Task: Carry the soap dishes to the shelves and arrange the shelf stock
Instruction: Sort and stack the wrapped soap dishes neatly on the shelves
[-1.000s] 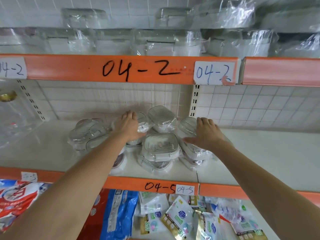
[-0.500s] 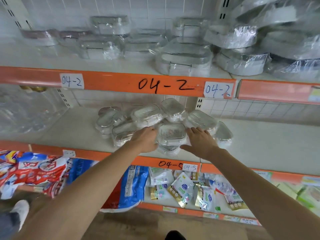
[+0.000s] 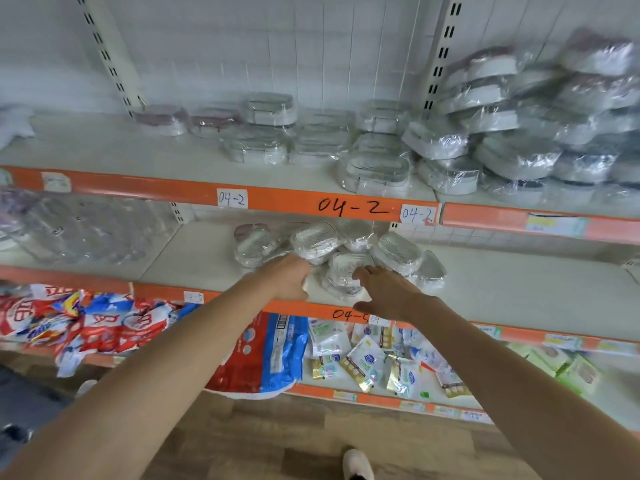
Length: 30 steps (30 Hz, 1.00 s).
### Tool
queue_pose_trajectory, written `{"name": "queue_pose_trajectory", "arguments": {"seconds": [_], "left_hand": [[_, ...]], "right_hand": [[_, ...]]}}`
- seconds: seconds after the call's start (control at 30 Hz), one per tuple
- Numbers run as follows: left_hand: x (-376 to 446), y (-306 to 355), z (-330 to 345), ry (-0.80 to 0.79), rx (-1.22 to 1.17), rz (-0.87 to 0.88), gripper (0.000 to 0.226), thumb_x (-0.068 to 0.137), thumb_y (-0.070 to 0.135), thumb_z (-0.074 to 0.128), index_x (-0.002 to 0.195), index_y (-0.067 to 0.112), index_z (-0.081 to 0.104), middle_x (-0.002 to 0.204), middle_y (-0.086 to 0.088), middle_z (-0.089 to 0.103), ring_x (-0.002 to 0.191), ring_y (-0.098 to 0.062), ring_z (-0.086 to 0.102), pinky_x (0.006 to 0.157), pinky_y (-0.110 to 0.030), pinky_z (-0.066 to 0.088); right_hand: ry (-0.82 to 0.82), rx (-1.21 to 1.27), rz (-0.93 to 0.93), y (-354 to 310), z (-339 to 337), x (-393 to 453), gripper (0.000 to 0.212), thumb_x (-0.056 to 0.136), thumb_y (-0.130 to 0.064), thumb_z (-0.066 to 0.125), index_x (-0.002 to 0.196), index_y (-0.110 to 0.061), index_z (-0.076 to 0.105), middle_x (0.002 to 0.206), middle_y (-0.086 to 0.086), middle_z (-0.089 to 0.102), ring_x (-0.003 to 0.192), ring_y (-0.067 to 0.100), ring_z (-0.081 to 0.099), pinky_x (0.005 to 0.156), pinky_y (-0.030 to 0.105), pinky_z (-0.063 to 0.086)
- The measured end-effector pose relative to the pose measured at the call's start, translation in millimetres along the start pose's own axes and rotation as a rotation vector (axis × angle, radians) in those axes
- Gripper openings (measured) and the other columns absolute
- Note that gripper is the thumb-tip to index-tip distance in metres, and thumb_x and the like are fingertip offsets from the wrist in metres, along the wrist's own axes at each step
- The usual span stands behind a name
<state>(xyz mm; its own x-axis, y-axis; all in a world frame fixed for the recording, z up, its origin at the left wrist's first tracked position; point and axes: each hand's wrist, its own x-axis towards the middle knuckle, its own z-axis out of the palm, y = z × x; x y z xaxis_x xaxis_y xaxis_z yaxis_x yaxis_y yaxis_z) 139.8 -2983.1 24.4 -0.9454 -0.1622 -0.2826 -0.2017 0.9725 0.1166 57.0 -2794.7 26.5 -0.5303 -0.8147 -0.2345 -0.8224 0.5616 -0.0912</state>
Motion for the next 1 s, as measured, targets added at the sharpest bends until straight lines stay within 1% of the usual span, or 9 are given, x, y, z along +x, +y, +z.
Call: {"name": "queue_pose_trajectory", "arguments": {"seconds": [0.1,0.23,0.3,0.4,0.57,0.7,0.8,0.9,1.0], "left_hand": [[-18,2,-15,0.058,-0.006,0.025,0.035,0.081,0.017,0.068,0.060,0.016,0.040,0.065,0.001,0.043,0.069,-0.023,0.050,0.057,-0.030,0.035],[-38,4,-41,0.100,-0.024,0.021,0.029,0.082,0.016,0.067,0.065,0.016,0.044,0.067,-0.001,0.044,0.063,-0.020,0.044,0.057,-0.029,0.033],[-46,2,-60,0.127,-0.020,0.022,0.008,0.085,0.016,0.064,0.084,0.010,0.059,0.084,-0.003,0.057,0.071,-0.018,0.051,0.063,-0.029,0.043],[-56,3,-86,0.172,-0.022,0.017,0.027,0.086,0.019,0.065,0.109,0.007,0.060,0.109,-0.008,0.060,0.097,-0.026,0.057,0.082,-0.035,0.049],[-59,11,-110,0.249,0.032,0.007,0.029,0.081,0.021,0.065,0.103,0.003,0.062,0.105,-0.011,0.061,0.098,-0.029,0.060,0.082,-0.039,0.051],[-63,20,-127,0.267,0.070,0.025,0.044,0.084,0.034,0.064,0.116,0.005,0.059,0.115,-0.008,0.057,0.106,-0.027,0.057,0.091,-0.043,0.050],[-61,18,-140,0.292,0.086,0.014,0.048,0.084,0.038,0.064,0.119,0.007,0.058,0.118,-0.007,0.054,0.112,-0.026,0.054,0.093,-0.041,0.047],[-54,11,-151,0.324,0.085,-0.004,0.057,0.086,0.042,0.062,0.131,0.010,0.051,0.132,-0.005,0.049,0.122,-0.024,0.048,0.099,-0.037,0.042],[-46,9,-160,0.333,0.082,-0.007,0.056,0.084,0.043,0.063,0.128,0.009,0.052,0.131,-0.007,0.050,0.120,-0.025,0.049,0.098,-0.038,0.043]], "right_hand": [[0.024,-0.009,-0.002,-11,-19,-14,0.059,0.091,-0.035,0.060,0.139,-0.011,0.036,0.133,0.007,0.048,0.124,0.024,0.044,0.103,0.038,0.038],[0.060,-0.018,-0.005,-22,-44,-29,0.057,0.092,-0.035,0.058,0.139,-0.011,0.037,0.136,0.007,0.047,0.124,0.023,0.045,0.101,0.035,0.039],[0.101,0.002,0.004,-26,-61,-37,0.055,0.092,-0.033,0.059,0.137,-0.011,0.038,0.136,0.007,0.046,0.124,0.023,0.045,0.100,0.034,0.040],[0.174,0.052,0.021,-27,-82,-51,0.051,0.092,-0.030,0.060,0.134,-0.011,0.041,0.137,0.007,0.045,0.121,0.023,0.046,0.096,0.032,0.040],[0.270,0.069,0.040,-16,-109,-69,0.050,0.091,-0.030,0.060,0.134,-0.011,0.042,0.134,0.006,0.048,0.121,0.022,0.046,0.097,0.033,0.041],[0.300,0.092,0.078,-6,-134,-74,0.054,0.091,-0.030,0.060,0.137,-0.010,0.040,0.133,0.007,0.048,0.122,0.023,0.044,0.098,0.034,0.040],[0.322,0.092,0.102,0,-150,-69,0.055,0.091,-0.030,0.060,0.137,-0.009,0.040,0.136,0.007,0.046,0.125,0.023,0.043,0.100,0.035,0.040],[0.342,0.065,0.112,10,-162,-60,0.056,0.092,-0.033,0.059,0.138,-0.008,0.039,0.139,0.008,0.044,0.126,0.024,0.041,0.099,0.034,0.038],[0.369,0.063,0.116,22,-170,-48,0.058,0.091,-0.036,0.059,0.138,-0.007,0.040,0.138,0.009,0.046,0.125,0.025,0.042,0.102,0.035,0.038]]}}
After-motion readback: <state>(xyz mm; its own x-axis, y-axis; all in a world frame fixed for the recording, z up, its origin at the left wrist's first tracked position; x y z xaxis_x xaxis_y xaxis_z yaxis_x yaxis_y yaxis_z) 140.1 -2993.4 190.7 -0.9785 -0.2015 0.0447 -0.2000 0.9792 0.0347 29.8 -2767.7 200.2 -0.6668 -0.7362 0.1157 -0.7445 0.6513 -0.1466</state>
